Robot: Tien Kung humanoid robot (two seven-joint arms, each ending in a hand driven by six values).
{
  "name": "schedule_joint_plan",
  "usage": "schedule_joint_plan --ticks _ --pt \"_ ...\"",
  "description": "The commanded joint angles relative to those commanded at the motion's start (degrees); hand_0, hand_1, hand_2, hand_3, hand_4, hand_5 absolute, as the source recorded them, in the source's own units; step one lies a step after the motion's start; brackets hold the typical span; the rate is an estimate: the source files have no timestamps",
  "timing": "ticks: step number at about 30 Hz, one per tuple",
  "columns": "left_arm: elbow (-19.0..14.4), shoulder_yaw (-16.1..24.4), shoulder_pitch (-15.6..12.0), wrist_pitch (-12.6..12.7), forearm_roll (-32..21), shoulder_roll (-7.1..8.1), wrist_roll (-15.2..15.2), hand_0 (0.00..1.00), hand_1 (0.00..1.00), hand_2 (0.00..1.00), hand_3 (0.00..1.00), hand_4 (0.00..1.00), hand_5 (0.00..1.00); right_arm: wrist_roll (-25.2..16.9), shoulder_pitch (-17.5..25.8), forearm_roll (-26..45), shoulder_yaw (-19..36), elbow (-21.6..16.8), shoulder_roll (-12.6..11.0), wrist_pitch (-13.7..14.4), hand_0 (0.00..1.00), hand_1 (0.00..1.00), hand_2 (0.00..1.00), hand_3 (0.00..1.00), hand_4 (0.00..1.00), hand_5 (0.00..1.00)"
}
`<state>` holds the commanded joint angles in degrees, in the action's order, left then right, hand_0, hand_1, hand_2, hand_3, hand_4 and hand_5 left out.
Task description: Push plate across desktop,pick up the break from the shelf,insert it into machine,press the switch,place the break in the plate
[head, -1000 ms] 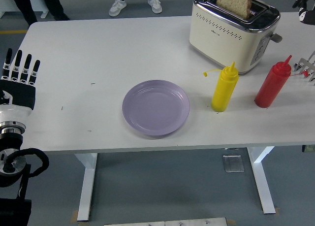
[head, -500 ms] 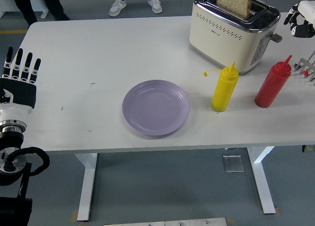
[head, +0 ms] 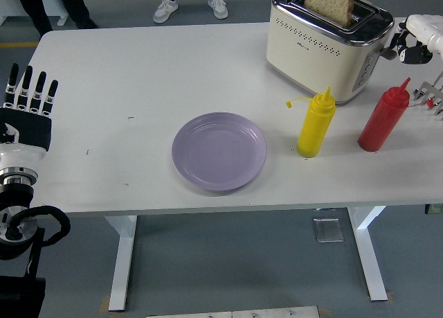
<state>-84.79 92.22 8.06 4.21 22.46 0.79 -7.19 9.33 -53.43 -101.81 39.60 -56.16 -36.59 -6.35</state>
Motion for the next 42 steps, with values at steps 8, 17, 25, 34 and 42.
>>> schedule_joint_plan --ticks 8,17,25,34,42 --pt "0.0 -0.1 0.1 0.0 0.0 -0.02 0.0 0.796 0.811 0.832 0.764 0.619 0.998 0.2 0.3 0.7 -0.3 -0.6 0.1 -0.4 0.261 0.302 0.616 0.541 0.097 0.132" --pt "0.1 -0.1 0.2 0.1 0.0 -0.05 0.0 0.796 0.811 0.832 0.764 0.619 0.998 0.3 0.6 1.7 -0.8 -0.5 0.4 -0.7 0.261 0.302 0.615 0.539 0.096 0.131" --pt "0.1 -0.2 0.0 0.1 0.0 -0.07 0.1 0.797 0.812 0.832 0.765 0.619 0.998 0.2 1.3 2.6 -1.4 0.7 1.4 -0.7 0.259 0.302 0.611 0.536 0.097 0.128" --pt "0.1 -0.5 -0.1 0.2 0.0 -0.1 0.1 0.797 0.812 0.832 0.765 0.618 0.998 0.1 2.2 3.5 -1.4 1.9 2.8 -0.7 0.258 0.301 0.607 0.535 0.098 0.126" --pt "0.1 -0.6 -0.2 0.2 0.0 -0.12 0.1 0.796 0.812 0.832 0.765 0.619 0.998 0.0 2.6 3.7 -1.6 2.7 3.3 -0.6 0.257 0.301 0.607 0.534 0.098 0.124"
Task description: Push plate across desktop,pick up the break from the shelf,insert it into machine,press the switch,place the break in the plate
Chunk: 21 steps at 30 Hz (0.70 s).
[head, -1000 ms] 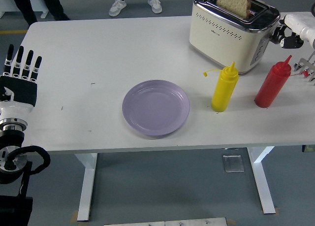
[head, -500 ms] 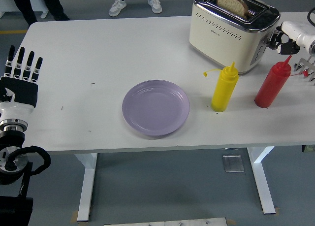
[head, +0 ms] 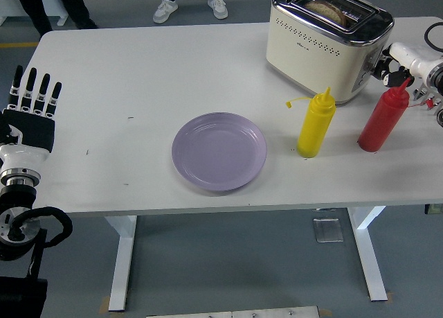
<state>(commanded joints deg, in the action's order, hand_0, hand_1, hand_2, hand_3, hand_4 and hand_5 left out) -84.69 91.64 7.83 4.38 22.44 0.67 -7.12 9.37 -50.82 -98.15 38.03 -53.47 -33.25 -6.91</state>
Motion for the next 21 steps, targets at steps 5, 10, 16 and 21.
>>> schedule_joint_plan --ticks 5,10,16,21 --pt "0.0 -0.1 0.0 0.0 0.0 0.01 0.0 0.796 0.812 0.832 0.765 0.617 0.998 0.2 -0.1 -0.7 0.5 -0.2 -0.1 0.3 0.257 0.302 0.607 0.534 0.097 0.123" --pt "0.0 -0.1 0.1 0.0 -0.1 0.07 -0.1 0.797 0.812 0.832 0.765 0.617 0.998 0.4 -0.3 -1.5 1.7 -0.9 -0.7 0.5 0.256 0.302 0.606 0.533 0.097 0.122" --pt "0.0 0.0 0.3 0.0 -0.1 0.11 -0.1 0.797 0.812 0.832 0.766 0.617 0.998 1.2 -0.4 -2.8 3.9 -2.4 -1.7 -0.2 0.254 0.303 0.603 0.533 0.1 0.119" --pt "-0.1 0.0 0.2 0.0 -0.1 0.13 -0.1 0.797 0.812 0.832 0.766 0.617 0.998 3.0 0.1 -4.0 8.1 -5.0 -3.2 -2.3 0.244 0.303 0.603 0.541 0.137 0.129"
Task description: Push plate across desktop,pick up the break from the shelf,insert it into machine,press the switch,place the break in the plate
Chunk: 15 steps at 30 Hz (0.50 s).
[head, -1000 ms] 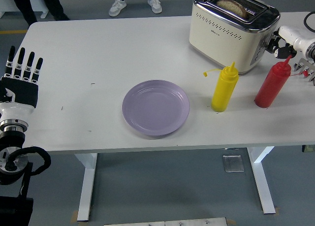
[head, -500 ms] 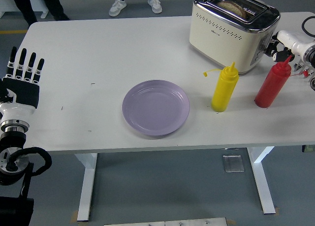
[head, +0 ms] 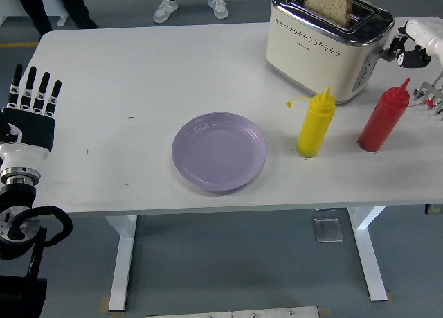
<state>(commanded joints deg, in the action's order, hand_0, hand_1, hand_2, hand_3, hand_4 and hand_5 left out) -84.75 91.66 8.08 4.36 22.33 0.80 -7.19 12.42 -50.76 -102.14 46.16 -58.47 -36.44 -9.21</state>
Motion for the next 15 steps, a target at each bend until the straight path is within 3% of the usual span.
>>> schedule_joint_plan --ticks 3,4,9,10,15 --pt "0.0 0.1 0.0 0.0 0.0 0.03 0.0 0.797 0.812 0.832 0.766 0.617 0.998 2.0 0.2 -0.8 2.9 -1.4 -0.7 -2.4 0.244 0.303 0.603 0.541 0.137 0.129" --pt "0.0 0.1 0.0 0.0 0.0 0.03 0.0 0.797 0.812 0.832 0.766 0.618 0.998 2.5 0.2 -0.9 3.8 -1.7 -0.9 -2.9 0.26 0.384 0.794 0.88 0.697 0.477" --pt "0.0 -0.1 0.1 0.0 0.0 0.01 0.0 0.797 0.812 0.832 0.766 0.618 0.998 3.9 0.4 -0.3 7.6 -3.1 -1.5 -2.8 0.26 0.384 0.794 0.88 0.697 0.477" --pt "0.0 0.0 0.1 0.0 0.0 0.02 0.0 0.796 0.812 0.832 0.766 0.618 0.998 3.8 0.4 0.1 8.2 -3.3 -1.5 -2.2 0.62 0.661 0.976 0.998 0.788 0.566" --pt "-0.1 0.1 0.1 0.0 0.0 0.05 0.0 0.796 0.812 0.832 0.766 0.618 0.998 2.5 0.3 2.8 9.5 -3.7 -1.5 1.3 0.62 0.661 0.976 0.998 0.788 0.566"
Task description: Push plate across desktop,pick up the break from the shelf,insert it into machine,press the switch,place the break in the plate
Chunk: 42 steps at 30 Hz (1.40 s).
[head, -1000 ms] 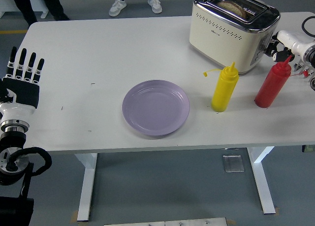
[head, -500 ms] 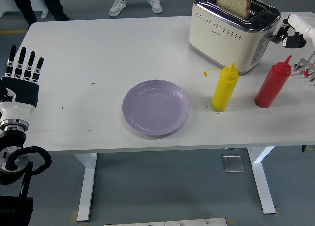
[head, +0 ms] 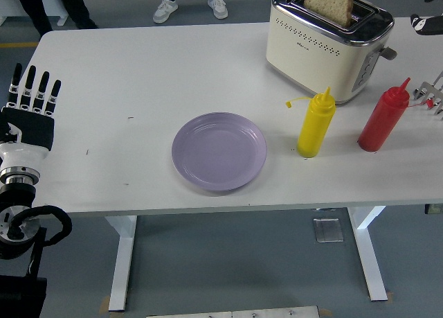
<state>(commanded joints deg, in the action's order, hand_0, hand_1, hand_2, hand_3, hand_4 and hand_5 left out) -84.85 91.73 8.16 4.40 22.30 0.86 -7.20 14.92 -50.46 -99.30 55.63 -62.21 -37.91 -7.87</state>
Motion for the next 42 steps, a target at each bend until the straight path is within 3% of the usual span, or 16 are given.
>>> schedule_joint_plan --ticks 1,6,7,12,14,18,19,24,25,31,42 --pt "0.0 0.0 0.0 0.0 0.0 0.0 0.0 0.796 0.812 0.832 0.765 0.618 0.998 -0.3 -0.1 0.6 0.1 0.0 0.1 0.8 0.793 0.794 0.998 0.998 0.822 0.585" --pt "0.0 0.1 0.0 0.0 0.0 0.0 0.0 0.796 0.812 0.832 0.765 0.618 0.998 -2.1 -1.4 4.8 -0.4 0.8 1.0 4.3 0.793 0.794 0.998 0.998 0.822 0.585" --pt "0.0 0.1 0.0 0.0 0.0 0.0 0.0 0.796 0.812 0.832 0.765 0.618 0.998 -2.4 -1.8 5.5 -0.7 1.0 1.2 4.7 0.866 0.846 0.997 0.998 0.839 0.574" --pt "0.0 0.1 0.0 0.1 -0.1 -0.03 0.0 0.796 0.812 0.832 0.765 0.618 0.998 -5.2 -6.2 10.2 -5.1 4.9 4.8 5.9 0.866 0.846 0.997 0.998 0.839 0.574" --pt "0.0 0.1 0.0 0.1 -0.1 -0.05 0.0 0.796 0.812 0.832 0.765 0.618 0.998 -6.0 -7.7 11.1 -6.4 6.5 6.0 6.1 0.88 0.849 0.954 0.988 0.838 0.521" --pt "0.0 0.1 0.0 0.1 -0.1 -0.09 0.0 0.796 0.812 0.832 0.765 0.618 0.998 -7.5 -12.1 13.0 -10.0 11.4 10.0 5.1 0.88 0.849 0.954 0.988 0.838 0.521" --pt "0.0 0.0 0.0 0.1 -0.1 -0.1 0.0 0.796 0.812 0.832 0.765 0.618 0.998 -7.8 -13.1 13.2 -10.7 12.7 10.9 4.8 0.86 0.83 0.903 0.95 0.831 0.512" --pt "0.0 0.1 -0.1 0.2 -0.2 -0.06 0.0 0.796 0.812 0.832 0.765 0.618 0.998 -8.1 -18.1 13.0 -13.7 18.8 15.3 3.5 0.86 0.83 0.903 0.95 0.831 0.512" --pt "0.0 0.2 -0.1 0.2 -0.2 -0.04 0.0 0.795 0.811 0.832 0.764 0.618 0.998 -8.0 -19.2 12.6 -14.6 20.1 16.2 3.3 0.811 0.796 0.839 0.907 0.826 0.511" --pt "0.0 0.2 -0.1 0.2 -0.3 0.03 0.0 0.796 0.811 0.832 0.764 0.618 0.998 -7.5 -24.2 10.2 -19.8 27.9 20.5 2.7 0.803 0.788 0.821 0.885 0.815 0.494" --pt "0.2 -0.2 0.6 0.2 -0.3 0.1 0.0 0.796 0.811 0.832 0.764 0.618 0.998 -7.0 -28.9 13.3 -30.3 41.5 25.9 1.7 0.776 0.767 0.789 0.856 0.808 0.48"
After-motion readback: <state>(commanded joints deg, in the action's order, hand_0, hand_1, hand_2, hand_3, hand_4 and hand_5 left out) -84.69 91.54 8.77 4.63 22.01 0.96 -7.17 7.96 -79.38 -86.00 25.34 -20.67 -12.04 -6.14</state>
